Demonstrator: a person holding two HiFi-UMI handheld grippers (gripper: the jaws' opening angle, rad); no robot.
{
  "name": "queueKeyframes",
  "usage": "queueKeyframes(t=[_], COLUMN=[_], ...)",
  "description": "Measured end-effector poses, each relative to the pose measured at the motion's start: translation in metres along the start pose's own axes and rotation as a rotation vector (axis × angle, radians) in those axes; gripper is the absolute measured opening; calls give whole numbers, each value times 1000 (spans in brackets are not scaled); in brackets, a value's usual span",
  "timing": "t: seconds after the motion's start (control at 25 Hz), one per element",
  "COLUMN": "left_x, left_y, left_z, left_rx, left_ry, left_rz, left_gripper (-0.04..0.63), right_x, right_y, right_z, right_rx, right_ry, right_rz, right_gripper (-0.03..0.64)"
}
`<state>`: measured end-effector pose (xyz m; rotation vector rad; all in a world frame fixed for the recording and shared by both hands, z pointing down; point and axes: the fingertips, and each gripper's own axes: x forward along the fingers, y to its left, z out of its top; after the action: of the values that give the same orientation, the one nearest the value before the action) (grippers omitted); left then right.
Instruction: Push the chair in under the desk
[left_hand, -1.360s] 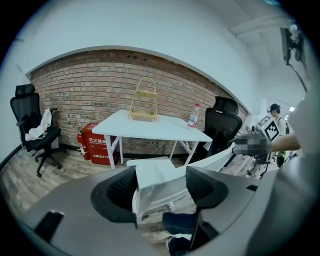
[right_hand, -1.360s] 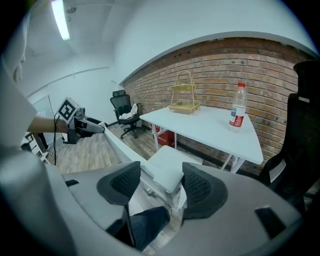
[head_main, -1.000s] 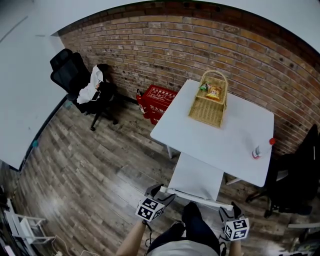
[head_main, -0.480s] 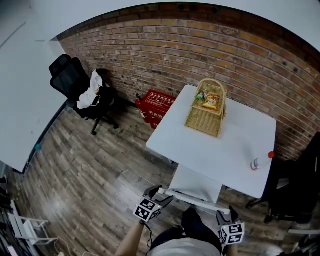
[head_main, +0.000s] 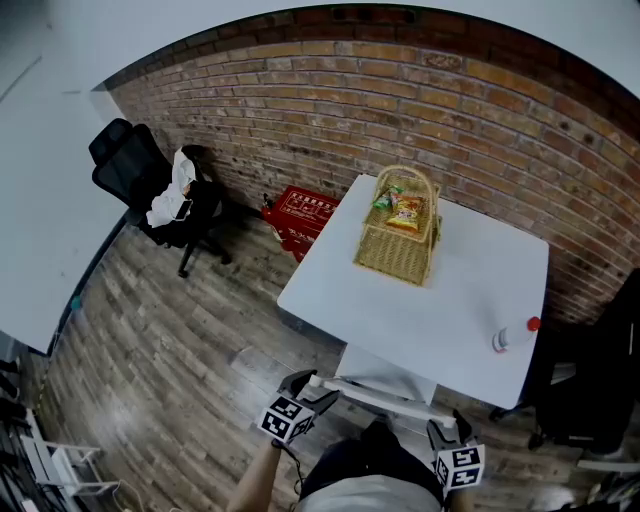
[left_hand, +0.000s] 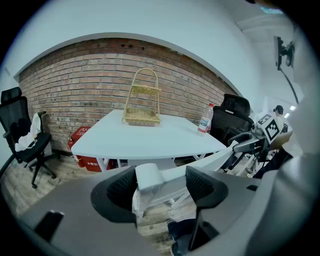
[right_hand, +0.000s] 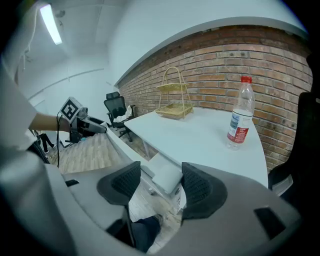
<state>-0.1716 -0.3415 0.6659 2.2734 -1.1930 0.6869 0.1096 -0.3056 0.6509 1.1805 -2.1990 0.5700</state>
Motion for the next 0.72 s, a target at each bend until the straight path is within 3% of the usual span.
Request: queueKeyframes(t=[0.72], left_x=[22], left_y=[32], left_z=[23], left_rx=[22], left_ry=[10], left_rz=[-38], left_gripper=[311], right_x=[23], right_y=[-2], right_z=[26], right_rx=[47], right_ry=[7], right_rz=[-48], right_gripper=[267])
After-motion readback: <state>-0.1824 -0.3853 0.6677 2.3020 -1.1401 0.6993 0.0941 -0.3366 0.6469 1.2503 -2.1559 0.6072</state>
